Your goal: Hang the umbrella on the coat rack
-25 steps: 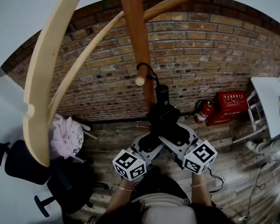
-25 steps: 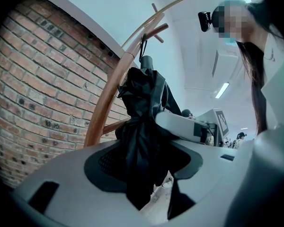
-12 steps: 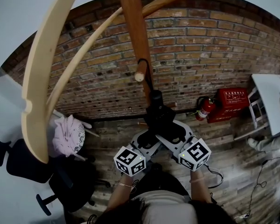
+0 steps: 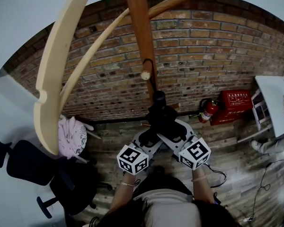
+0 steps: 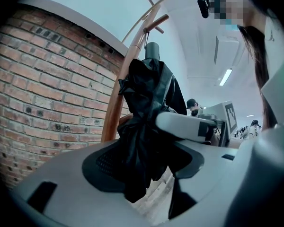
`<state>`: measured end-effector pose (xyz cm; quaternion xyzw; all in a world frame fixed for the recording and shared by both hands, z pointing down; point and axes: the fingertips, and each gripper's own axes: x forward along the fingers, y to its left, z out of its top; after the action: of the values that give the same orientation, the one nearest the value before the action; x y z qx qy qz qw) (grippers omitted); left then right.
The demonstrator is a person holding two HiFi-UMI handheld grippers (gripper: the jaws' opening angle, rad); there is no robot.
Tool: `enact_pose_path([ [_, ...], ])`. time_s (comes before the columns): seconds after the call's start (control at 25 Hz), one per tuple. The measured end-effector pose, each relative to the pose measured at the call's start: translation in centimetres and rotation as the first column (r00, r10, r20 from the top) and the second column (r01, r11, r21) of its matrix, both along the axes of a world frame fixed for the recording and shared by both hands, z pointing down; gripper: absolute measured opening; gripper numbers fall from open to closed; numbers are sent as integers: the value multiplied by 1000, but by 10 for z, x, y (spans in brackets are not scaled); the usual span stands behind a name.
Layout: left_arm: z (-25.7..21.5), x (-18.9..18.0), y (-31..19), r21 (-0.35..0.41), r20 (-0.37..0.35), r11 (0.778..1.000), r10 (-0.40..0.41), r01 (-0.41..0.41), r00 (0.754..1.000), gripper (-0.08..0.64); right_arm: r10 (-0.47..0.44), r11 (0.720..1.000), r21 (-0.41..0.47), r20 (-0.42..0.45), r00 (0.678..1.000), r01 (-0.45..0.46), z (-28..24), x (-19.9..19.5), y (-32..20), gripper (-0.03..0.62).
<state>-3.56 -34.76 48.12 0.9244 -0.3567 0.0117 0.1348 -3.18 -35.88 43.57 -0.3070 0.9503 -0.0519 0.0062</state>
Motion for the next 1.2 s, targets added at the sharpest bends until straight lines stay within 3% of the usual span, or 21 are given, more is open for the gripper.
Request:
enact_pose_path([
  [0.76, -6, -11, 8, 59, 95, 996, -71, 66, 993, 290, 116, 993, 19, -87, 989, -114, 1, 8, 3, 301],
  [1.2, -15, -16, 30, 71, 83, 990, -126, 121, 988, 290, 136, 991, 21, -82, 987, -135, -5, 18, 18, 302],
])
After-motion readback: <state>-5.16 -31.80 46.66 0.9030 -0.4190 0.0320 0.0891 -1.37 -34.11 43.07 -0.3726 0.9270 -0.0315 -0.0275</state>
